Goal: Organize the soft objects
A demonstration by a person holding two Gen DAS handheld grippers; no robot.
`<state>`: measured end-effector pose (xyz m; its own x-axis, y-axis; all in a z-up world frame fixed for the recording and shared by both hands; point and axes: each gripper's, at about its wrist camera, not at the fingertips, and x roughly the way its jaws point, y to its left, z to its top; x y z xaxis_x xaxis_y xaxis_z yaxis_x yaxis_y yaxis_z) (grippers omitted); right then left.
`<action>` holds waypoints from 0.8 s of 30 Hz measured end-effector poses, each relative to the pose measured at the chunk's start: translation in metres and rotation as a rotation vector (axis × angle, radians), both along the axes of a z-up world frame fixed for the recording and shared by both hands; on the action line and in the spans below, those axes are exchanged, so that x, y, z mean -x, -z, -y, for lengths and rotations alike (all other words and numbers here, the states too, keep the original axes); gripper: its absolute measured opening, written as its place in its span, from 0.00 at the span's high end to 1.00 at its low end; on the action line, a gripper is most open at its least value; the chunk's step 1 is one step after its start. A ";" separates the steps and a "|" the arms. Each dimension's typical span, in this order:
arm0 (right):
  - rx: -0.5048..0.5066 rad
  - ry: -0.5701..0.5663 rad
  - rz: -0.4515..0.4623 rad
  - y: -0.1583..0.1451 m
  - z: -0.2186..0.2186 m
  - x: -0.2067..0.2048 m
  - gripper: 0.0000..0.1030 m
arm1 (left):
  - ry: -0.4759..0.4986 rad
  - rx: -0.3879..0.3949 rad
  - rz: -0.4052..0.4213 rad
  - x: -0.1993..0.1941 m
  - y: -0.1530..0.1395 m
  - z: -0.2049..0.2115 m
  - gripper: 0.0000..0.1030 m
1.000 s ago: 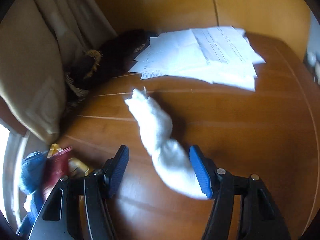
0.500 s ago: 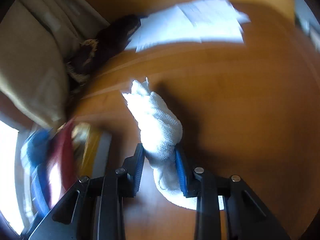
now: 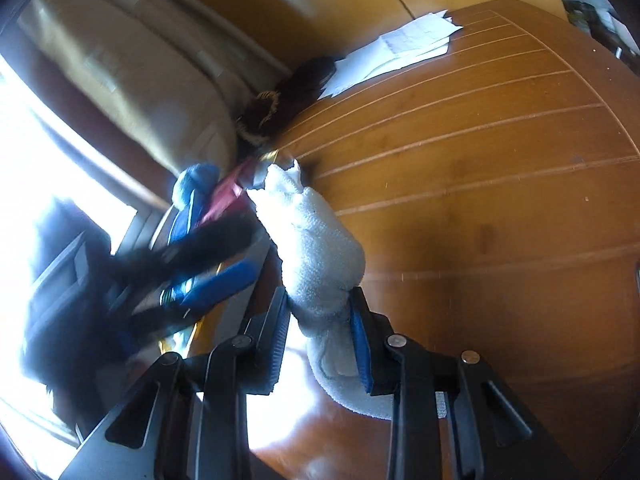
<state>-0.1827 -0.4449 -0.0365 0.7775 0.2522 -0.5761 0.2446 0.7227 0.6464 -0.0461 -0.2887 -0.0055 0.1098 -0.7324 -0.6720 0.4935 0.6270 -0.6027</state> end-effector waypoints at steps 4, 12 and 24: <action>-0.003 -0.032 0.030 0.003 -0.008 0.019 0.73 | -0.013 -0.025 -0.080 -0.006 0.017 0.008 0.56; 0.125 -0.154 0.086 -0.023 -0.047 0.014 0.73 | -0.133 0.075 0.035 0.010 -0.021 -0.047 0.71; 0.153 -0.455 0.221 -0.078 -0.147 -0.083 0.72 | -0.437 0.153 0.121 -0.047 -0.063 -0.175 0.71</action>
